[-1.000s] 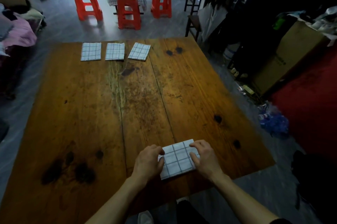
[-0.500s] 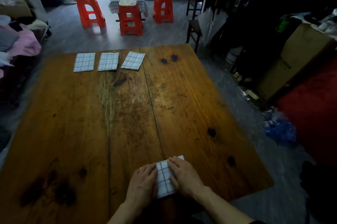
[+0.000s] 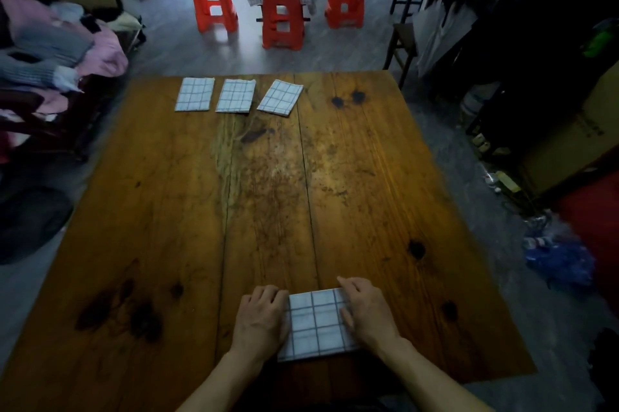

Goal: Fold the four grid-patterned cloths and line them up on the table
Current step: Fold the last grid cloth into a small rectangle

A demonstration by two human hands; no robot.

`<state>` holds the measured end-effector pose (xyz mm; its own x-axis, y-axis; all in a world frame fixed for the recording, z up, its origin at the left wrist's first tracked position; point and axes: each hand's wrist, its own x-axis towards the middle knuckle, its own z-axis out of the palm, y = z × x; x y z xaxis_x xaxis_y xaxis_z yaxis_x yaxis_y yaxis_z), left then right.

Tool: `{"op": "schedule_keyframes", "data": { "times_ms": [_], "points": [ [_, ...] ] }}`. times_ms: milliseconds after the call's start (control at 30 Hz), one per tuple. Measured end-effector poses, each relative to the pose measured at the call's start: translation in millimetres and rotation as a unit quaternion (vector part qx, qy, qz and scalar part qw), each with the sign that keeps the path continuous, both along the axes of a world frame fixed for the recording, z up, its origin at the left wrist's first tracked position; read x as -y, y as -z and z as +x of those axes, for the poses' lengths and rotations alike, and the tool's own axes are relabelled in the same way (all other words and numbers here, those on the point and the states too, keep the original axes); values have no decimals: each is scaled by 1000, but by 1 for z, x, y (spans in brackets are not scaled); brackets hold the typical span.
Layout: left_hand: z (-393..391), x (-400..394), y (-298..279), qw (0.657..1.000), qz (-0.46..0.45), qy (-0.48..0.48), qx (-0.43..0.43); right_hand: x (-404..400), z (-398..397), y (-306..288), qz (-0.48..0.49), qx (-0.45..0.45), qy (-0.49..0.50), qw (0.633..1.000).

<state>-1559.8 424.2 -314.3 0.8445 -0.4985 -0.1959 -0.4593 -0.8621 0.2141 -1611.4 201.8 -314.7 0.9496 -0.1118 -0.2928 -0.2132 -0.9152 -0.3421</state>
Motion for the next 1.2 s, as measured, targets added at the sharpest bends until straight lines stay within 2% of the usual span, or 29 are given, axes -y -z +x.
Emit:
{"op": "schedule_keyframes", "data": {
  "times_ms": [133, 300, 533, 633, 733, 867, 967, 1067, 1200],
  "points": [
    [7, 10, -4, 998, 46, -29, -16, -4, 13, 0, -38, -11, -1, 999],
    [21, 17, -11, 993, 75, -55, -78, -3, 28, -7, -56, -25, -38, 997],
    [38, -8, -32, 965, -138, -86, -205, 6, 38, -24, 26, -3, -29, 999],
    [48, -17, -57, 962, -198, -73, -173, 9, 47, -36, 37, 20, -26, 999],
    [57, -23, -80, 962, -238, -66, -115, 4, 59, -56, 34, 52, -66, 996],
    [65, -24, -102, 968, -249, -17, -29, -18, 71, -89, 109, 163, -155, 968],
    [68, -23, -117, 964, -263, 24, 22, -43, 78, -106, 143, 255, -167, 942],
    [70, -27, -127, 957, -284, 43, 41, -58, 79, -112, 150, 292, -154, 932],
    [72, -39, -136, 935, -351, 53, 12, -66, 67, -111, 160, 303, -128, 931]
  ]
}}
